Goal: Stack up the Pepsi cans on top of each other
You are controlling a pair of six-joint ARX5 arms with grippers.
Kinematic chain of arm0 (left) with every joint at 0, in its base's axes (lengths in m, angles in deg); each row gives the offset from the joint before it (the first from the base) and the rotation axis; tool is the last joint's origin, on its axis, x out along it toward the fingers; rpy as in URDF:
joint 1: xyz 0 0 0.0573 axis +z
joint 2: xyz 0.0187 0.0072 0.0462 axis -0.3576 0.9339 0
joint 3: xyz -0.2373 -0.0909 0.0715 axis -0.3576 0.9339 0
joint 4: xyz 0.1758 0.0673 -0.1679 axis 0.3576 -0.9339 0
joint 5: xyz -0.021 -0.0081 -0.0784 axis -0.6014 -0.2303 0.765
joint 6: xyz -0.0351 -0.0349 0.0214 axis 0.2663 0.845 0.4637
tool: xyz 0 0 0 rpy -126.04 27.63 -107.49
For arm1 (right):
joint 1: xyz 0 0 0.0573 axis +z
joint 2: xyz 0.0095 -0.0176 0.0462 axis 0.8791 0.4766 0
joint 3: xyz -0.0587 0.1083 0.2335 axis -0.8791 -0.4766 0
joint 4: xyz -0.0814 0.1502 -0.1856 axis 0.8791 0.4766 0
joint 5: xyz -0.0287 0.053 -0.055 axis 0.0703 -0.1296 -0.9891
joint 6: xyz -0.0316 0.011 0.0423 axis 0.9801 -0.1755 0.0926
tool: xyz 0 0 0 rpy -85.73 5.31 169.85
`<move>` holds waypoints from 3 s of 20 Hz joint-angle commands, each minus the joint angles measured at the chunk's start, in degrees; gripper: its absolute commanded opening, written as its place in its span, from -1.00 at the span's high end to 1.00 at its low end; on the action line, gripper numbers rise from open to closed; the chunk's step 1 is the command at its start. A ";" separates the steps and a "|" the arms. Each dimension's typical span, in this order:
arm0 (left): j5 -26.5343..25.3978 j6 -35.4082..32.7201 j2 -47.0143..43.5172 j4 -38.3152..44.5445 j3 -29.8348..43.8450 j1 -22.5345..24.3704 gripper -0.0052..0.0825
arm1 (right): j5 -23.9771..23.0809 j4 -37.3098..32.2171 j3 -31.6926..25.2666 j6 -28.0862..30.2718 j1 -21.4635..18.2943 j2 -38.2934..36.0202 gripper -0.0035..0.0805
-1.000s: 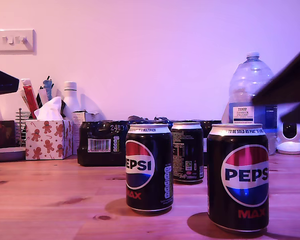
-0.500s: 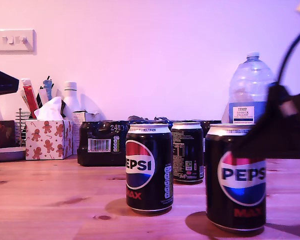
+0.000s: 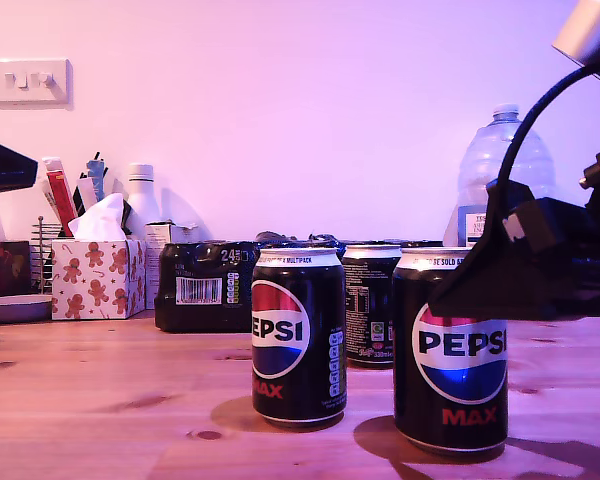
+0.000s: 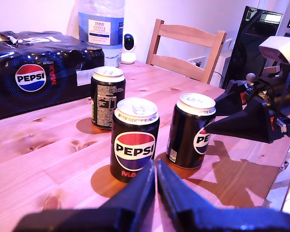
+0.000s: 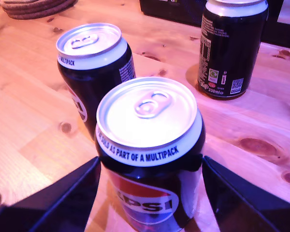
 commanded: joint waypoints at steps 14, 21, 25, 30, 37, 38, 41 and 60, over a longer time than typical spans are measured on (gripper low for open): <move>-0.13 0.20 0.24 -0.79 0.81 -0.20 0.93 | -0.57 -0.22 0.37 -1.77 0.28 0.09 -0.92; -0.17 0.15 0.24 -1.03 0.83 -0.20 0.93 | 0.22 -2.75 0.46 -1.95 0.26 0.90 -0.92; -0.15 0.17 0.24 -1.01 0.83 -0.20 0.93 | 0.20 -6.86 1.18 -1.49 0.26 6.93 -0.92; -0.13 0.17 0.24 -1.05 0.83 -0.20 0.93 | -1.62 -8.81 4.33 0.24 0.22 15.61 -0.92; -0.09 0.17 0.24 -1.36 0.83 -0.20 0.93 | -2.14 -8.70 7.08 0.42 0.20 21.44 -0.92; -0.09 0.20 0.24 -1.66 0.83 -0.20 0.93 | -2.64 -8.37 7.08 0.66 0.11 21.44 -0.92; -0.11 0.17 0.24 -2.27 0.83 -0.20 0.93 | -3.17 -7.19 7.10 2.43 -0.26 21.40 -0.92; -0.13 0.17 0.24 -2.32 0.83 -0.20 0.93 | -1.44 -0.28 10.95 2.82 -0.22 20.37 -0.08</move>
